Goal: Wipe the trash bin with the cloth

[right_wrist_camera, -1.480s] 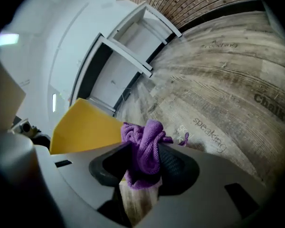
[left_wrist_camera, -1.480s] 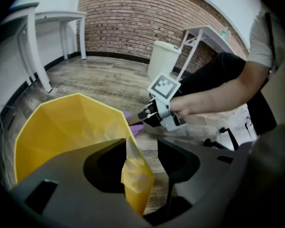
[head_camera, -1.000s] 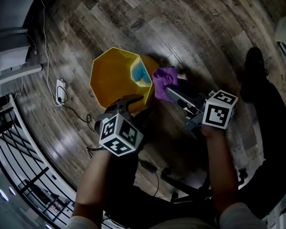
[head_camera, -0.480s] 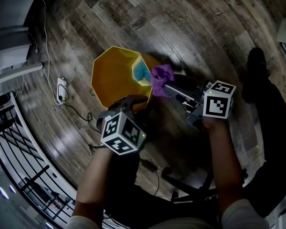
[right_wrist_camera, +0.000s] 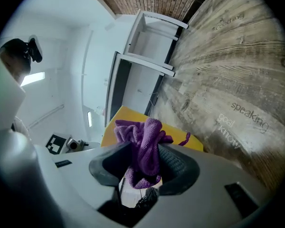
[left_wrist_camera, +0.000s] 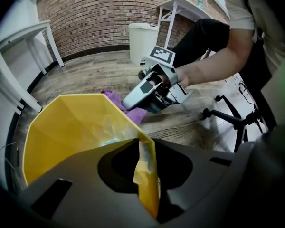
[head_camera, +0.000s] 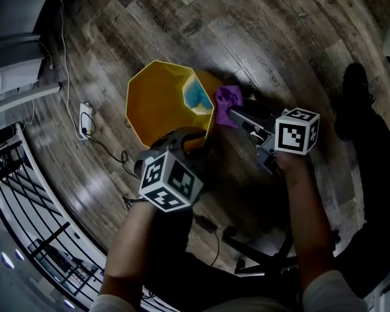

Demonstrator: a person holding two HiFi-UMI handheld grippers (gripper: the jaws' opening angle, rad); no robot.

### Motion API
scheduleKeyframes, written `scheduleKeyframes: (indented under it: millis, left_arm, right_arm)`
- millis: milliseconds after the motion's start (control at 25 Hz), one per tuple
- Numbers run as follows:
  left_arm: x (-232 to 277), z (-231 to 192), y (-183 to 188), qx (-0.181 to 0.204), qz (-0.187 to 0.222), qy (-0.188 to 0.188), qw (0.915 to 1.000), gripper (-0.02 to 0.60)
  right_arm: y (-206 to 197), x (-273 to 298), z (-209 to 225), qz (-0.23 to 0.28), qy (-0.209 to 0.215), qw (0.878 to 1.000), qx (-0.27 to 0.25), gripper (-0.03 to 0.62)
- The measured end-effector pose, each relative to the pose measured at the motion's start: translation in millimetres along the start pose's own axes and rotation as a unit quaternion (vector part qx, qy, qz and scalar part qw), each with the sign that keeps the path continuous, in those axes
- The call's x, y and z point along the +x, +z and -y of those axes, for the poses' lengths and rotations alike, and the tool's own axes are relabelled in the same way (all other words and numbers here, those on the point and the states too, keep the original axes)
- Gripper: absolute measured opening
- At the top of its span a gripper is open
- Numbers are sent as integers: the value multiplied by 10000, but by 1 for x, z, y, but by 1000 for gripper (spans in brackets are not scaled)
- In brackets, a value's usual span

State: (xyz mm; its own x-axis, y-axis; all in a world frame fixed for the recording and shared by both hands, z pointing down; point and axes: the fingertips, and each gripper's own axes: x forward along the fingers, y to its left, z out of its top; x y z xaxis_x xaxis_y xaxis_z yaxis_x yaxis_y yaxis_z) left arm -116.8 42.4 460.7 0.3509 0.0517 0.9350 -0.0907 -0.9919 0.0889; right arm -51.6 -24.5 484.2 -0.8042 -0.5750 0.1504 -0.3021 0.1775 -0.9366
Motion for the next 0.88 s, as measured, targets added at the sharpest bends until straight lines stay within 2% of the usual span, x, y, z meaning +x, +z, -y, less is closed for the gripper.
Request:
scheduleKeyframes:
  millis: [520,680,880]
  left_arm:
    - [1,0,5,-79,60,15,10000,55]
    - [0,0,6,-153,110,-1,9998,55]
    - [1,0,7,-194,150,-19,9997,55]
  right_arm:
    - [-24,31,92,-718,-812,9941,78,172]
    - [-35,41,124,-1060,-1354,9851,-51,172]
    - [-47,50,162,-1519,-2122,9644,-428,172]
